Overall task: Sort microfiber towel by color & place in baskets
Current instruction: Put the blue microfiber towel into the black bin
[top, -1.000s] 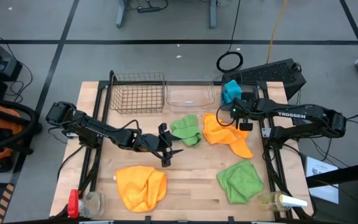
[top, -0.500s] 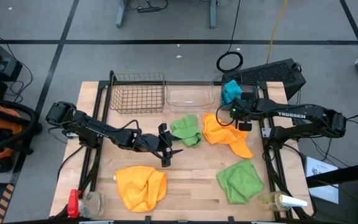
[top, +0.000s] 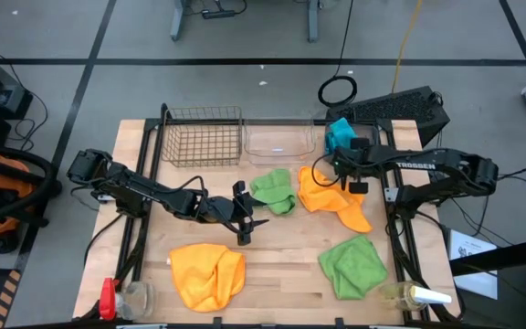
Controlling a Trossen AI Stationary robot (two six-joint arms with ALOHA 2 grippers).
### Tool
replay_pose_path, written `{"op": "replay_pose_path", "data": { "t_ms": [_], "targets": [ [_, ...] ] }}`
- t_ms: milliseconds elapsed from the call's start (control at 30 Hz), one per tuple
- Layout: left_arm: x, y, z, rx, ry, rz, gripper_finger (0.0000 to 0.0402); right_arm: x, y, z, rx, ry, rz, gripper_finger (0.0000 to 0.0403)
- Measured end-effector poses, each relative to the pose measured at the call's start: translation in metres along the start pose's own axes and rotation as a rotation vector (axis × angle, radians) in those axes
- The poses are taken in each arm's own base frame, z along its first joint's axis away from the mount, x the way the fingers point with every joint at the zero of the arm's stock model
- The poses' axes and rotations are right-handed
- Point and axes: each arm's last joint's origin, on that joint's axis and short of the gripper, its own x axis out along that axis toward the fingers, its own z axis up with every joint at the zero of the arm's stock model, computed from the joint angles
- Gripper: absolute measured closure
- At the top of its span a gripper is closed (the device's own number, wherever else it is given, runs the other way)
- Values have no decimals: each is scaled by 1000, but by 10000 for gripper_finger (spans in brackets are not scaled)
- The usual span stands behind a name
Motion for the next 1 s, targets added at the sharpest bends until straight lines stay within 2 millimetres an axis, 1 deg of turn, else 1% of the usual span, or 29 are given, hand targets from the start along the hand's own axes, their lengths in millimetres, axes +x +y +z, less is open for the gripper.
{"op": "replay_pose_path", "data": {
  "t_ms": [67,100,300,433,600,700,767,900,1000],
  "targets": [
    [0,0,0,0,0,0,164,0,0,1,4,-7,-3,387],
    [0,0,0,0,0,0,164,0,0,1,4,-8,-2,394],
    [0,0,0,0,0,0,164,-1,0,0,2,-7,0,399],
    [0,0,0,0,0,0,164,-11,-6,0,13,-26,-7,401],
    [0,0,0,0,0,0,164,-32,-23,1,73,-101,-46,402],
    [0,0,0,0,0,0,164,-38,-37,-1,117,-120,-61,402],
    [0,0,0,0,0,0,164,-38,-45,-3,137,-120,-60,402],
    [0,0,0,0,-1,0,164,-32,-61,-8,206,-161,-23,402],
    [0,0,0,2,0,0,164,-28,-71,-12,273,-170,-34,403]
  ]
}}
